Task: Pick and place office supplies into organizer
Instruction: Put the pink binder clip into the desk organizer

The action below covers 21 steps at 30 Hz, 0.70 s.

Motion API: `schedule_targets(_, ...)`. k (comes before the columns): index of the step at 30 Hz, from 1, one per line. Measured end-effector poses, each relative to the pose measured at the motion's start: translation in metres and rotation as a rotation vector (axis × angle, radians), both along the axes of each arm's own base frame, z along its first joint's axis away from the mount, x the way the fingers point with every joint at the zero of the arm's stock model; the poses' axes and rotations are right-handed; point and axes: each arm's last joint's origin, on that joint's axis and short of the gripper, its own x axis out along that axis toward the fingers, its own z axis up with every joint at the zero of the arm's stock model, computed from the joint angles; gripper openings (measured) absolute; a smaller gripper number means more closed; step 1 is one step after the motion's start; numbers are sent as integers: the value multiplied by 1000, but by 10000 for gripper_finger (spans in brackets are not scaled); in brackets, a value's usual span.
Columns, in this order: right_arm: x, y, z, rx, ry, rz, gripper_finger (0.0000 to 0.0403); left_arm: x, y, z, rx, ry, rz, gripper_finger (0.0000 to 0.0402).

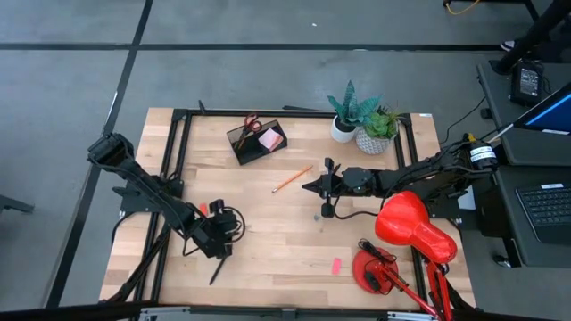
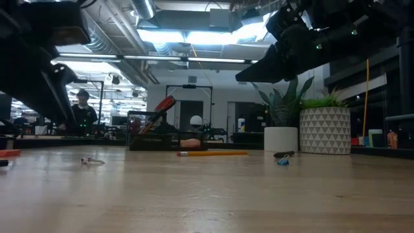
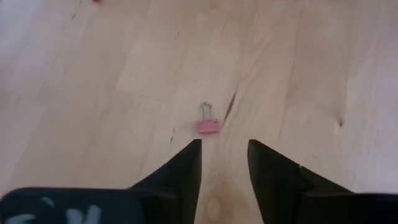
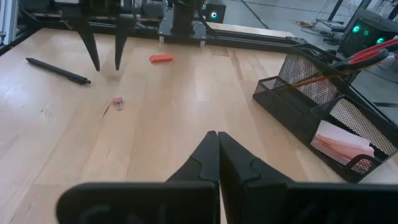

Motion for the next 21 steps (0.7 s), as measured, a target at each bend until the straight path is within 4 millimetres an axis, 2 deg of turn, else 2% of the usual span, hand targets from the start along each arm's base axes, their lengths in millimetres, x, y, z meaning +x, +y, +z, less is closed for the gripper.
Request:
schedule_targets(4,0,0,0,1,0,0,1,-1,2,-8,-27,-45,6,144)
schedule_targets(10,0,0,0,-1,3,0,1,0,4,-15,5,-53,28,148)
schedule_targets(17,0,0,-1,0,8,0,1,7,-1,-44,63,-3,39,150)
schedule_targets(21,0,0,-1,1,8,0,1,13,-4,-53,69,-33,56,150)
